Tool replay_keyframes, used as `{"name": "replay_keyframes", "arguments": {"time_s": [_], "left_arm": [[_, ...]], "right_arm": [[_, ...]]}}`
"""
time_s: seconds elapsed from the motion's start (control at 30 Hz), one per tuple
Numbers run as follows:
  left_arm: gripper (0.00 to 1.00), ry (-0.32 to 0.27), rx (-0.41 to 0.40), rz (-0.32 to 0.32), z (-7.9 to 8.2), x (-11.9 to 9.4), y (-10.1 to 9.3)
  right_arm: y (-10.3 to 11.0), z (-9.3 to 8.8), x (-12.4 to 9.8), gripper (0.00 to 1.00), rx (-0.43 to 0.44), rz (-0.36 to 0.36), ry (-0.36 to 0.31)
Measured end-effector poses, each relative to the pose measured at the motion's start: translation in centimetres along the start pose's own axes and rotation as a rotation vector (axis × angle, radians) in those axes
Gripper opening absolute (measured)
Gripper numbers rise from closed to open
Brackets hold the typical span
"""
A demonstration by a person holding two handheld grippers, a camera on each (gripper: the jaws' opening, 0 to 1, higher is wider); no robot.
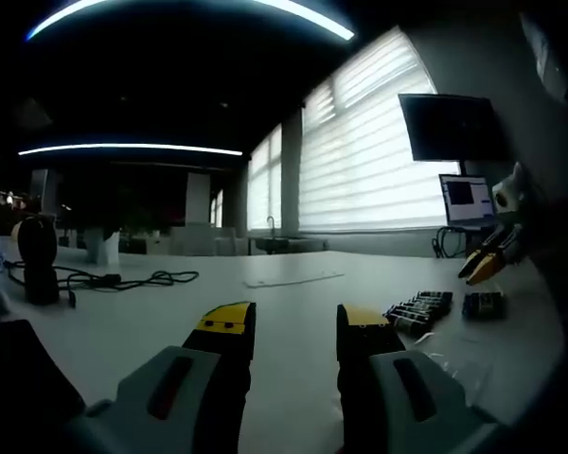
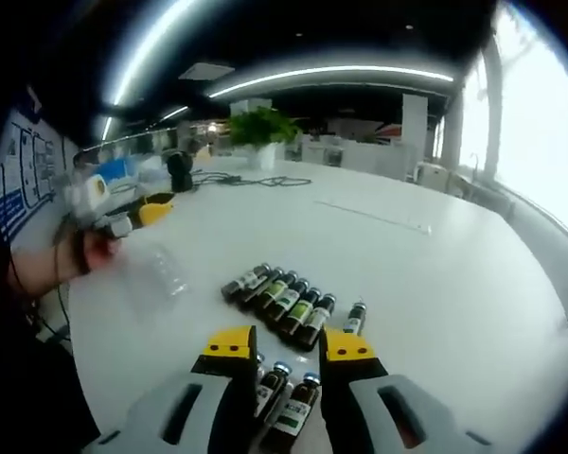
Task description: Grip medicine bottles put into box
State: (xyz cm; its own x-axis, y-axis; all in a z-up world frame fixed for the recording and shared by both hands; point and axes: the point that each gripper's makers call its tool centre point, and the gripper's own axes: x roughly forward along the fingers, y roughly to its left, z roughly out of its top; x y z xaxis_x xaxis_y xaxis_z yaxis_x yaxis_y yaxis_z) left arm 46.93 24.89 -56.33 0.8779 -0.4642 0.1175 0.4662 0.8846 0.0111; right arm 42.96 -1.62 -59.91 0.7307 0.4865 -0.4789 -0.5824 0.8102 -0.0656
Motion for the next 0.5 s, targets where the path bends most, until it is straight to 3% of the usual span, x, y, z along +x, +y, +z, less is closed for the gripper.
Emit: {"name": "replay_keyframes", "arguments": {"time_s": [0.5], "left_arm": [[0.27, -0.008, -0.007, -0.012, 0.3, 0.0, -0.3]], "right_arm": [[2.3, 2.4, 3.1, 0.28, -0.16, 0.204, 0.026]]}}
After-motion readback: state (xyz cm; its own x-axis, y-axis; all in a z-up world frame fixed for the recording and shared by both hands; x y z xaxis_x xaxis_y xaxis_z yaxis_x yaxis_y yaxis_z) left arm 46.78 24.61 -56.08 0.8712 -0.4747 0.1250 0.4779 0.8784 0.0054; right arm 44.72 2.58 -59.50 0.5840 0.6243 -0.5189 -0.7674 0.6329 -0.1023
